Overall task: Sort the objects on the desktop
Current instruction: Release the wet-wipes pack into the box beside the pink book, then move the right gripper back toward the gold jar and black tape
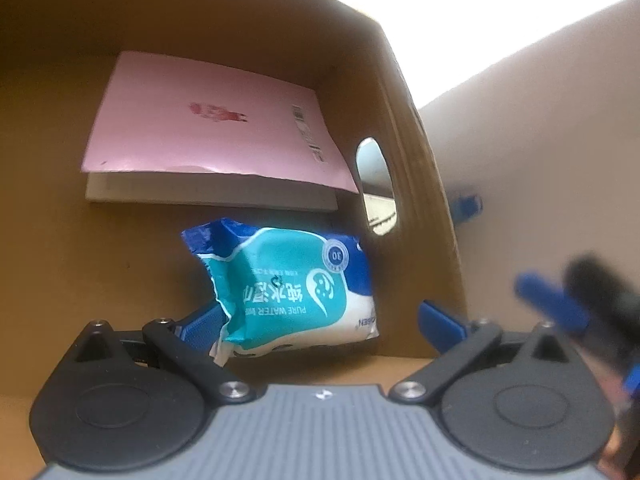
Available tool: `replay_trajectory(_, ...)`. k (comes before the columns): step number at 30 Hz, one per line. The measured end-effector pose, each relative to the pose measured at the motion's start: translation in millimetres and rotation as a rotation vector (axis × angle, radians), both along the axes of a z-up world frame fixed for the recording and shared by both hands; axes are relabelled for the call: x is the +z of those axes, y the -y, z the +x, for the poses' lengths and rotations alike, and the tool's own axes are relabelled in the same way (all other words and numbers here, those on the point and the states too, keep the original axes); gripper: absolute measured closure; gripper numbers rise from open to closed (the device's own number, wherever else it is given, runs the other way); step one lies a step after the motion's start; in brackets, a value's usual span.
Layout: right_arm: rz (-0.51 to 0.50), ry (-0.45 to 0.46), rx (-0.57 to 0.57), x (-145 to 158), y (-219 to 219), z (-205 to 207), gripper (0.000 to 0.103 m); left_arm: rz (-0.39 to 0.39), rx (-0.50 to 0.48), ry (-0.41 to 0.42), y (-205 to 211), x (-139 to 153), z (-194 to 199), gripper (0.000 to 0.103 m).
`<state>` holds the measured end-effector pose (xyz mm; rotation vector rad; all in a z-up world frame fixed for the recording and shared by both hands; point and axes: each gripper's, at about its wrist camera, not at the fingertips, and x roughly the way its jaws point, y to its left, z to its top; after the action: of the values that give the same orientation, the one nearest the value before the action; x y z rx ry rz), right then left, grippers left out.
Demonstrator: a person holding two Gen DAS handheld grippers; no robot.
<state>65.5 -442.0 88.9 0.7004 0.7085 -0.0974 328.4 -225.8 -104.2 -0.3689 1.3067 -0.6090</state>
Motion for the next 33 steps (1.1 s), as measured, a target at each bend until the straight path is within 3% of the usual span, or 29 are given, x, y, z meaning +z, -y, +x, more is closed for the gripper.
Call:
replay_trajectory(11, 0.026, 0.052, -0.064, 20.2, -3.9, -46.6, 0.031, -0.077, 0.029, 0.106, -18.8, 41.4, -22.6, 0.0)
replay_trajectory(18, 0.012, 0.132, -0.068, 45.2, -17.1, -92.5, 0.028, -0.071, 0.082, 0.309, -55.4, 101.2, -83.9, 0.0)
replay_trajectory(26, 0.029, 0.171, -0.042, 50.0, -42.9, -144.7, 0.021, 0.056, 0.045, 0.464, -82.0, 130.1, -172.7, 0.0)
replay_trajectory(33, -0.002, 0.159, 0.005, 45.3, -66.1, -170.5, 0.017, 0.208, 0.06, 0.495, -97.0, 108.2, -223.4, 0.0)
